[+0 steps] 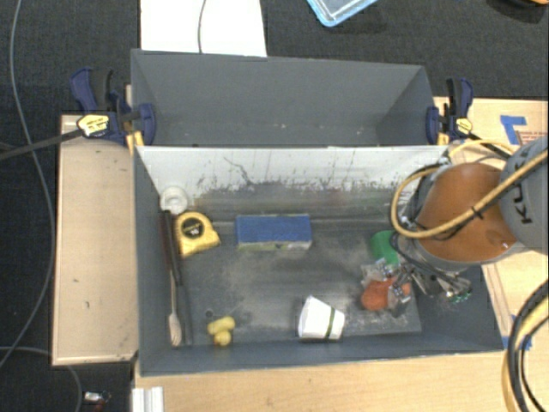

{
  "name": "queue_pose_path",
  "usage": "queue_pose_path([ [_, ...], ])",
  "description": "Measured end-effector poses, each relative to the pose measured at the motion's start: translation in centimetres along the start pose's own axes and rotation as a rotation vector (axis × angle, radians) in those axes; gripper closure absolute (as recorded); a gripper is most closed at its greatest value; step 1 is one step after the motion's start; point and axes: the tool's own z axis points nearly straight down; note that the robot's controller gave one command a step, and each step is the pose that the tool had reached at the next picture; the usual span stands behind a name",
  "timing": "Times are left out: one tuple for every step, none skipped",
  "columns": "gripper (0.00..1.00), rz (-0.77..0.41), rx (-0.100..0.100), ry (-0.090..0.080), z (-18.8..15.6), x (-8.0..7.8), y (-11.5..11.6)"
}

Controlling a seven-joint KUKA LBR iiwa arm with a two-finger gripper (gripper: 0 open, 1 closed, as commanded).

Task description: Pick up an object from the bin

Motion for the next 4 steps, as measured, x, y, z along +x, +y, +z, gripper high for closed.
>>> queue_pose_path([
  [1.00,-0.002,0.000,0.000,0.0,0.0,0.0],
  [1.00,-0.005,-0.008,0.010,-2.0,0.5,0.0],
  [1.00,0.011,0.003,-0.005,-3.2,-2.4,-2.4],
  [1.00,-0.036,-0.009,0.010,-7.2,-1.1,-1.6],
])
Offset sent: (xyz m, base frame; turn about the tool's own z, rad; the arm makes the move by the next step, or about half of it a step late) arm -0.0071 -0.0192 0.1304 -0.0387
